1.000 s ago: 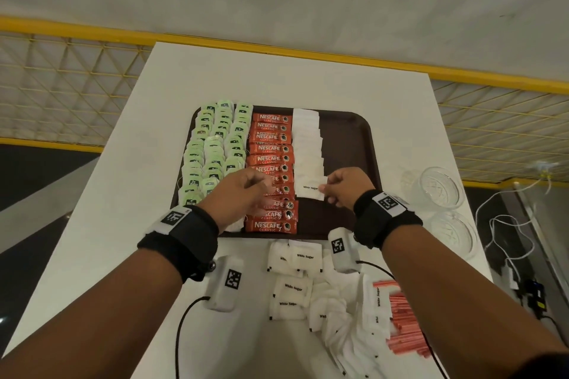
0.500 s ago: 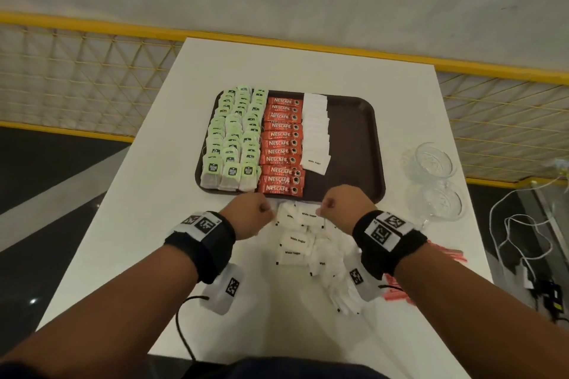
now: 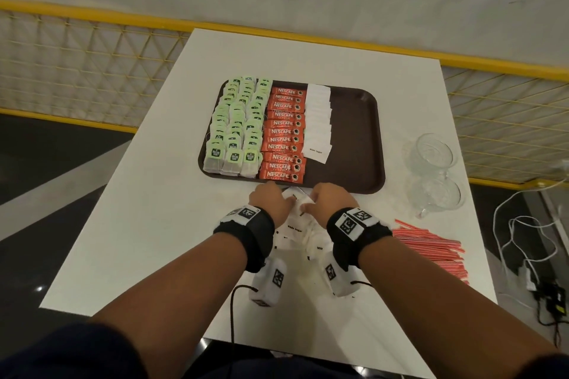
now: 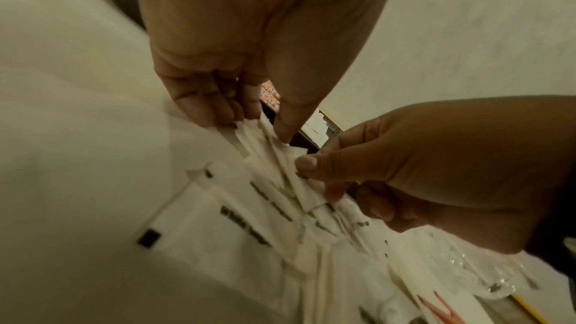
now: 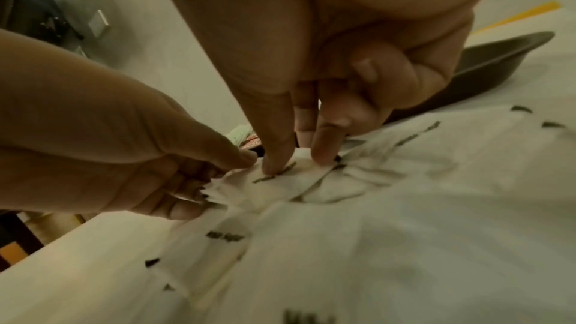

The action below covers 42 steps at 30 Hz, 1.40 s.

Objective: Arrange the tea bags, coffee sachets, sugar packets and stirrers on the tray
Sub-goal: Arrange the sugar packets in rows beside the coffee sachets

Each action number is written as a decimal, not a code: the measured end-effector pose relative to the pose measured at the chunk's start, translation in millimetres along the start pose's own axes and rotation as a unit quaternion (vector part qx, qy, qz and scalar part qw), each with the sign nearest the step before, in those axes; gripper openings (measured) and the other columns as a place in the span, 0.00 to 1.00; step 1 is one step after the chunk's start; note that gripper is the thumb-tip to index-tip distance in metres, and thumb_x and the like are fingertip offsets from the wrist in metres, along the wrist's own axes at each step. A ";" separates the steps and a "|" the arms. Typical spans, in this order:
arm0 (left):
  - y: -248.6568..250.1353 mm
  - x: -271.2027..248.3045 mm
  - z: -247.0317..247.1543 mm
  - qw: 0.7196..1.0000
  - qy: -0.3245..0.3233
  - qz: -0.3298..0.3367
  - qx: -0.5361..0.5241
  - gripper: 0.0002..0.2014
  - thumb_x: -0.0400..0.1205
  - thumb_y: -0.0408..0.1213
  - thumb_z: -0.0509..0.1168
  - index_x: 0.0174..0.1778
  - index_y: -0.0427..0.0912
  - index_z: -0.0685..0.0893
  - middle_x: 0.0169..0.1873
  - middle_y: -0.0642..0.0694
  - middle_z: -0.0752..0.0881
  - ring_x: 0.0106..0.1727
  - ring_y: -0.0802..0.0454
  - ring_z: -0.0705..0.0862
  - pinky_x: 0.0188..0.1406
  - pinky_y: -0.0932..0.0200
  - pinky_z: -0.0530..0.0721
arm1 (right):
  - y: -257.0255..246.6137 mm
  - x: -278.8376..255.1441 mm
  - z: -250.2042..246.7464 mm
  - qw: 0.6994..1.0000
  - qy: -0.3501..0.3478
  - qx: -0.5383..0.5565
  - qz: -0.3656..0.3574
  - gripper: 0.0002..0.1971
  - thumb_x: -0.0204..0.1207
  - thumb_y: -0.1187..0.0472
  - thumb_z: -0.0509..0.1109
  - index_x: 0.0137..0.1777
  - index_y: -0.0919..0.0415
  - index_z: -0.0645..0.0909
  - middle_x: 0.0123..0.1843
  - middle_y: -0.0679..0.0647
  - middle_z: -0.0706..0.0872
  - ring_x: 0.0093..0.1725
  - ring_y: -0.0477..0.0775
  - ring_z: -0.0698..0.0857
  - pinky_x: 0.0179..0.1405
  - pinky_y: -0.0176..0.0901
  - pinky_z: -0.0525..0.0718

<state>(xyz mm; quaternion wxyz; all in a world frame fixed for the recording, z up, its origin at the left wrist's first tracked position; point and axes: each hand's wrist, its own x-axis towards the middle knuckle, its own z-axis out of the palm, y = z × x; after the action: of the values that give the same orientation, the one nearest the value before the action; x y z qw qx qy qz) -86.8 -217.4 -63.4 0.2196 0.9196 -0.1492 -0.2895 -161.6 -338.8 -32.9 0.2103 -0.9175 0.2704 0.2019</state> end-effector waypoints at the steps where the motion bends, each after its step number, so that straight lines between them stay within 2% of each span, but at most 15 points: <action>1: 0.7 0.9 1.8 1.000 -0.005 0.002 -0.025 0.19 0.81 0.47 0.68 0.54 0.32 0.83 0.51 0.37 0.86 0.51 0.39 0.85 0.48 0.49 0.82 | -0.3 -0.6 1.9 1.000 -0.001 0.005 0.001 0.17 0.78 0.46 0.70 0.59 0.57 0.80 0.55 0.54 0.85 0.54 0.55 0.83 0.54 0.47 0.83; 5: -0.2 0.0 -0.8 0.997 -0.015 0.010 -0.075 0.15 0.78 0.40 0.72 0.51 0.31 0.85 0.45 0.38 0.88 0.48 0.41 0.86 0.40 0.56 0.77 | 0.1 -3.2 3.0 1.000 0.001 0.020 -0.001 0.17 0.77 0.48 0.73 0.59 0.58 0.81 0.54 0.54 0.85 0.55 0.55 0.84 0.55 0.48 0.83; 8: 0.0 -5.2 -11.4 0.994 -0.050 0.041 -0.083 0.09 0.79 0.38 0.72 0.42 0.34 0.88 0.38 0.39 0.88 0.41 0.43 0.85 0.39 0.58 0.78 | -0.1 -1.1 -1.0 0.999 -0.008 0.037 0.006 0.13 0.76 0.51 0.75 0.54 0.58 0.84 0.52 0.54 0.86 0.53 0.55 0.85 0.57 0.49 0.84; 12: -6.0 -7.7 -23.0 0.985 -0.084 0.048 -0.143 0.08 0.81 0.35 0.70 0.45 0.32 0.88 0.43 0.36 0.89 0.47 0.40 0.88 0.51 0.47 0.87 | 9.6 -2.2 -2.1 0.994 0.003 0.113 -0.014 0.06 0.74 0.55 0.77 0.44 0.56 0.84 0.42 0.49 0.86 0.45 0.50 0.84 0.50 0.44 0.84; 14: -5.6 -10.1 -29.9 0.967 -0.116 0.020 -0.227 0.03 0.83 0.33 0.68 0.47 0.37 0.86 0.51 0.37 0.90 0.53 0.41 0.89 0.55 0.43 0.89 | 15.4 -5.9 -5.5 0.987 0.003 0.159 -0.032 0.06 0.74 0.56 0.76 0.44 0.57 0.84 0.41 0.51 0.86 0.42 0.49 0.85 0.45 0.42 0.84; 17: -6.1 -12.9 -40.7 0.932 -0.148 -0.012 -0.329 0.05 0.86 0.31 0.63 0.56 0.41 0.81 0.60 0.40 0.85 0.61 0.42 0.86 0.56 0.47 0.89 | 18.0 -10.1 -16.9 0.973 -0.023 0.225 -0.049 0.05 0.77 0.59 0.74 0.45 0.60 0.82 0.39 0.55 0.89 0.35 0.47 0.87 0.35 0.38 0.85; 19: -7.8 -12.5 -48.5 0.914 -0.150 -0.009 -0.376 0.12 0.87 0.31 0.61 0.67 0.38 0.76 0.65 0.40 0.82 0.63 0.44 0.84 0.53 0.50 0.90 | 18.0 -10.6 -25.2 0.956 -0.034 0.288 -0.046 0.04 0.78 0.64 0.73 0.48 0.63 0.81 0.38 0.59 0.89 0.32 0.47 0.87 0.32 0.35 0.85; 21: -10.6 -11.0 -55.9 0.896 -0.139 -0.013 -0.422 0.16 0.87 0.30 0.61 0.71 0.36 0.71 0.66 0.42 0.79 0.63 0.45 0.82 0.52 0.50 0.90 | 20.3 -9.5 -31.6 0.928 -0.038 0.369 -0.028 0.06 0.78 0.69 0.72 0.53 0.66 0.82 0.41 0.63 0.89 0.33 0.50 0.87 0.33 0.35 0.87; 26: -15.7 -0.7 -67.2 0.861 -0.112 -0.015 -0.496 0.18 0.87 0.31 0.62 0.72 0.35 0.69 0.68 0.38 0.79 0.66 0.40 0.83 0.58 0.46 0.89 | 29.9 8.0 -38.0 0.860 0.028 0.507 0.047 0.08 0.79 0.71 0.70 0.57 0.70 0.80 0.46 0.65 0.88 0.39 0.54 0.88 0.39 0.37 0.90; 28: -14.7 3.5 -68.2 0.850 -0.111 -0.016 -0.515 0.17 0.87 0.30 0.62 0.72 0.34 0.69 0.68 0.38 0.80 0.66 0.40 0.83 0.57 0.48 0.89 | 32.8 20.2 -36.9 0.826 0.048 0.555 0.083 0.07 0.79 0.71 0.70 0.55 0.69 0.79 0.48 0.66 0.87 0.42 0.58 0.89 0.44 0.43 0.90; 30: -12.7 8.0 -68.7 0.840 -0.112 -0.013 -0.530 0.17 0.87 0.31 0.61 0.72 0.34 0.69 0.68 0.38 0.80 0.66 0.40 0.83 0.55 0.49 0.90 | 35.6 33.4 -34.0 0.811 0.062 0.569 0.122 0.05 0.79 0.70 0.71 0.52 0.64 0.80 0.50 0.64 0.88 0.45 0.59 0.90 0.48 0.46 0.90; 33: -9.4 15.0 -70.4 0.835 -0.117 -0.010 -0.538 0.17 0.88 0.32 0.61 0.71 0.35 0.70 0.67 0.40 0.81 0.65 0.41 0.84 0.55 0.49 0.89 | 36.8 50.9 -31.0 0.813 0.071 0.554 0.164 0.05 0.79 0.68 0.72 0.48 0.59 0.79 0.48 0.60 0.88 0.46 0.57 0.91 0.50 0.48 0.90; 36: -8.3 22.8 -72.9 0.837 -0.116 -0.007 -0.535 0.15 0.88 0.32 0.61 0.70 0.36 0.71 0.66 0.40 0.81 0.65 0.41 0.83 0.57 0.48 0.89 | 34.1 64.2 -30.3 0.829 0.069 0.526 0.178 0.05 0.79 0.67 0.72 0.47 0.59 0.79 0.45 0.60 0.89 0.46 0.57 0.90 0.53 0.51 0.90; 39: -9.1 31.1 -74.1 0.836 -0.124 -0.009 -0.535 0.15 0.88 0.32 0.61 0.70 0.35 0.71 0.68 0.39 0.80 0.66 0.40 0.83 0.60 0.44 0.87 | 30.0 72.1 -30.9 0.849 0.070 0.491 0.182 0.03 0.79 0.66 0.72 0.48 0.61 0.80 0.43 0.60 0.88 0.41 0.55 0.89 0.51 0.50 0.90; 42: -9.2 39.5 -74.9 0.830 -0.136 -0.018 -0.540 0.15 0.88 0.31 0.61 0.70 0.34 0.72 0.68 0.38 0.80 0.67 0.38 0.83 0.62 0.41 0.86 | 27.2 79.0 -32.6 0.872 0.082 0.444 0.189 0.04 0.78 0.63 0.73 0.44 0.60 0.80 0.43 0.59 0.88 0.36 0.51 0.87 0.46 0.46 0.90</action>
<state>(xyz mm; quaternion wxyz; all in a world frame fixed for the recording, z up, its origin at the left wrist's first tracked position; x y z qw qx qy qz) -9.5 -201.6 -31.2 0.6538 0.6084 0.0190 -0.4495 -108.0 -408.2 -51.6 0.5308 -0.6717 0.5164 0.0205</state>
